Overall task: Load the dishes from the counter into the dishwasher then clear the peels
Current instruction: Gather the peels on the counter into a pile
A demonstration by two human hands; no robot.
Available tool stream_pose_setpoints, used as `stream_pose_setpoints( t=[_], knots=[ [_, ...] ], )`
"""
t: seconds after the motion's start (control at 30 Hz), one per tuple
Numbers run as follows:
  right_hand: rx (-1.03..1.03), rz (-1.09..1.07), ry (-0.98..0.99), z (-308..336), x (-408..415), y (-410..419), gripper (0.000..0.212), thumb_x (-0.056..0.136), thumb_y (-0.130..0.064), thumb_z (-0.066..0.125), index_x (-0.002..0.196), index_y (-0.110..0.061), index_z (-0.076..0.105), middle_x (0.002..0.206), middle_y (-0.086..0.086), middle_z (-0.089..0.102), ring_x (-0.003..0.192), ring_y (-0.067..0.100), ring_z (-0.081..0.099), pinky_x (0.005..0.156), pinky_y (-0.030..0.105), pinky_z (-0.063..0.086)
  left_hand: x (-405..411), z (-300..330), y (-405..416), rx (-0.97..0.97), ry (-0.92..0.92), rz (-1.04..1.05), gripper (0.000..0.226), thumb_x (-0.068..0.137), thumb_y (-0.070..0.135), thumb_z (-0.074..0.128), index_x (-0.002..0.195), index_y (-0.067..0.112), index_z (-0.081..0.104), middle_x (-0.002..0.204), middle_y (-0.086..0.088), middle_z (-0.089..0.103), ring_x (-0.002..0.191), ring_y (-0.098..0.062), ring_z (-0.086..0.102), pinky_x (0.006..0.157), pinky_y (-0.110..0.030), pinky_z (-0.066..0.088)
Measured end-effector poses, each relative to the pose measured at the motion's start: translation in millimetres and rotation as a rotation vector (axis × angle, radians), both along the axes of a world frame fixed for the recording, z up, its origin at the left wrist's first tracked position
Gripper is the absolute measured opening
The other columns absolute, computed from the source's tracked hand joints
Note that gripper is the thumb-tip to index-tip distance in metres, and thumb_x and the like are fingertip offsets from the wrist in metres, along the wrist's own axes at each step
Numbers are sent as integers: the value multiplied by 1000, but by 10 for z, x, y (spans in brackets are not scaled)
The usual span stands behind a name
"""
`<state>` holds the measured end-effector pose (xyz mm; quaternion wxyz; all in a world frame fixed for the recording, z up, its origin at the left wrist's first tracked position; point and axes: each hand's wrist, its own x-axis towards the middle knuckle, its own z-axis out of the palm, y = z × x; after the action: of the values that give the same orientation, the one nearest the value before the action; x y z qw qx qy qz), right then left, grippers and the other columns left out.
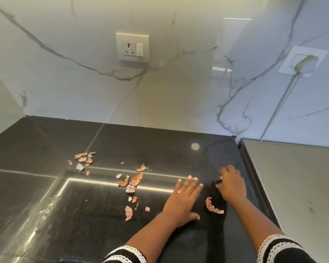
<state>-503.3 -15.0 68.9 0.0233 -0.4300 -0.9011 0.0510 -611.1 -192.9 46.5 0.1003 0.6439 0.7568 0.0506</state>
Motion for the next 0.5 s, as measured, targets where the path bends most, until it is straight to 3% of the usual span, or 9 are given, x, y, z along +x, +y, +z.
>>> stream_pose_setpoints(
  t=[0.07, 0.23, 0.37, 0.5],
  knots=[
    [39, -33, -205, -28, 152, 130, 64, 82, -34, 73, 137, -21, 41, 144, 4, 35, 131, 27, 39, 102, 37, 40, 137, 19, 110, -100, 51, -122, 107, 81, 34, 72, 154, 24, -5, 160, -7, -17, 140, -23, -29, 113, -51, -16],
    [-19, 49, -310, 8, 29, 297, 76, 81, -27, 76, 143, -22, 34, 144, 7, 33, 130, 30, 38, 101, 37, 43, 230, 65, 346, -261, 155, -187, 118, 78, 32, 77, 151, 31, -16, 158, -11, -22, 142, -29, -29, 111, -59, -15],
    [-136, 62, -316, -21, -121, 345, 68, 77, -19, 80, 136, -19, 47, 132, 6, 44, 124, 30, 44, 97, 38, 47, 213, 124, 444, -379, 196, -348, 98, 83, 29, 72, 152, 39, 4, 162, -7, -7, 146, -29, -18, 108, -66, -11],
    [-252, 13, -314, -37, -117, 395, 56, 77, -28, 81, 127, -15, 59, 127, 8, 54, 115, 27, 57, 95, 32, 47, 134, 95, 430, -417, 177, -357, 77, 87, 37, 66, 150, 38, 22, 162, -2, 8, 149, -27, -4, 109, -69, -6]
  ],
)
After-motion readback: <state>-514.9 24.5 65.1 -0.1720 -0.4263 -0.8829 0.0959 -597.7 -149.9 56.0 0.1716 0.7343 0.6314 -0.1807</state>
